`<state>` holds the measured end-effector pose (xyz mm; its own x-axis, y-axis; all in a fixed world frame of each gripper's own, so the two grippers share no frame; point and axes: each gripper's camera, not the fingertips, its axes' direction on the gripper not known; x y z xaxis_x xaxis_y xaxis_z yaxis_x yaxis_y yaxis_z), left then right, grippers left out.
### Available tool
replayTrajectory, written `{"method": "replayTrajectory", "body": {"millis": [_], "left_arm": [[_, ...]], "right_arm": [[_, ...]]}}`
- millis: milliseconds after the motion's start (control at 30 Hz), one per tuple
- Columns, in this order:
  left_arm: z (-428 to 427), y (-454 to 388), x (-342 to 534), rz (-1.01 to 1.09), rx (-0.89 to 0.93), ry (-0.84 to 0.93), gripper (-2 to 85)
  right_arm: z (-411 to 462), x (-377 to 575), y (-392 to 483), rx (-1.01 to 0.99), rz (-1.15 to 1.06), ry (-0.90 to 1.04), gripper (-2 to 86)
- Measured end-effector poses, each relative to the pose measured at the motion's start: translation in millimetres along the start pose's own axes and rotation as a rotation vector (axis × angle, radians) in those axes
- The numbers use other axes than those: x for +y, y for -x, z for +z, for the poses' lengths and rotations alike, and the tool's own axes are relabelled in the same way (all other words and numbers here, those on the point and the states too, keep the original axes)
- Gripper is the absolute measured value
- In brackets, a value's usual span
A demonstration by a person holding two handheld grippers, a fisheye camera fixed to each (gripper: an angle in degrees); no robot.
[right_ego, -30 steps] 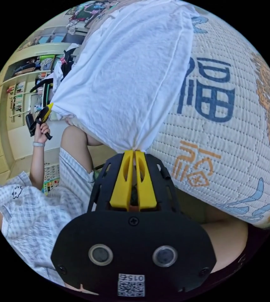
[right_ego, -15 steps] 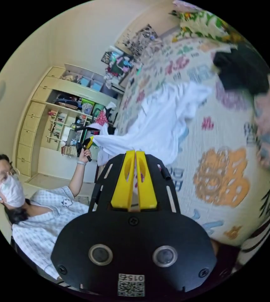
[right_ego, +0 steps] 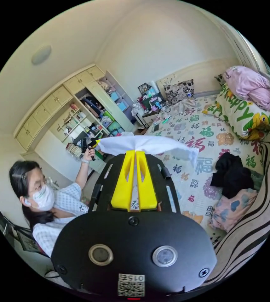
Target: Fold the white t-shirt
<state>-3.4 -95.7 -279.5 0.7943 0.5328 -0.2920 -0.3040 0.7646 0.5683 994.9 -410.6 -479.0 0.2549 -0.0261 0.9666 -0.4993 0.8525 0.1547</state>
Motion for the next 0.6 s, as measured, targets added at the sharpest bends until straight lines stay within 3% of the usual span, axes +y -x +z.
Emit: {"method": "replayTrajectory", "body": {"millis": [167,300,500,600], "left_arm": [[22,22,113,-0.098,0.021,0.153,-0.8],[75,62,229,-0.292,0.043,0.334,-0.7],[156,106,361,-0.474,-0.096,0.675,-0.4],[181,113,394,-0.493,-0.183,0.786,0.0]], "right_arm": [[40,81,-25,-0.11,0.083,0.069,-0.3],[113,173,-79,-0.05,0.302,0.235,-0.3],[225,284,-165,0.025,0.622,0.498,-0.2],[265,308,-188,0.089,0.672,0.569,0.1]]}}
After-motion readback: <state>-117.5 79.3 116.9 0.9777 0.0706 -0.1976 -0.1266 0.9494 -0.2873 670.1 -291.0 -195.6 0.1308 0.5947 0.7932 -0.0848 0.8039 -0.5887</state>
